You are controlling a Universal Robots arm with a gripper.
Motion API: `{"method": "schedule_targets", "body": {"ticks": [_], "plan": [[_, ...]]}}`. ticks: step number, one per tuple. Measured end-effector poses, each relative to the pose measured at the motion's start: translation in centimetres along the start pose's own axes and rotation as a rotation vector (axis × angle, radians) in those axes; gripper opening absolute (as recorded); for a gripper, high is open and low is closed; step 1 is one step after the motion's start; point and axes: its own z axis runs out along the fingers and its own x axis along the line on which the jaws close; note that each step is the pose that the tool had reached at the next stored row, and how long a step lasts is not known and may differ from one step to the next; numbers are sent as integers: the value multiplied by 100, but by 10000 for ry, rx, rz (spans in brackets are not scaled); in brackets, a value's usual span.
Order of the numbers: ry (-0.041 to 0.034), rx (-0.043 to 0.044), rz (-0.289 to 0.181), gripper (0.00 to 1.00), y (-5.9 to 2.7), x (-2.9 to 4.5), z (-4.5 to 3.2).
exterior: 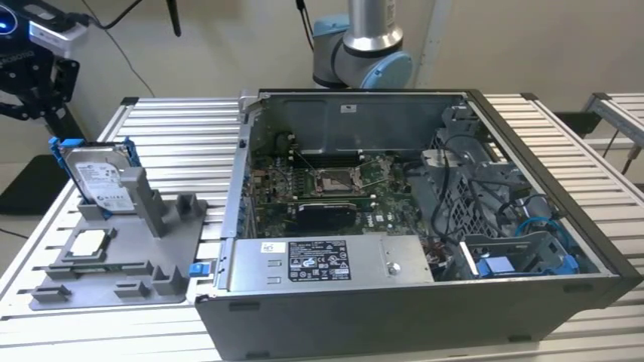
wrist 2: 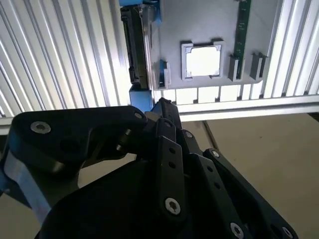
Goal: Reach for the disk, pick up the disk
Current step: 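Pick up the disk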
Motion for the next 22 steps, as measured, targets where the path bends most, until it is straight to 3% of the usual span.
{"method": "schedule_targets", "body": {"ticks": [6, 22], "plan": [[-34, 48, -1041, 0, 0, 0, 8], [-27, 2, -3627, 0, -7, -5, 29]]}}
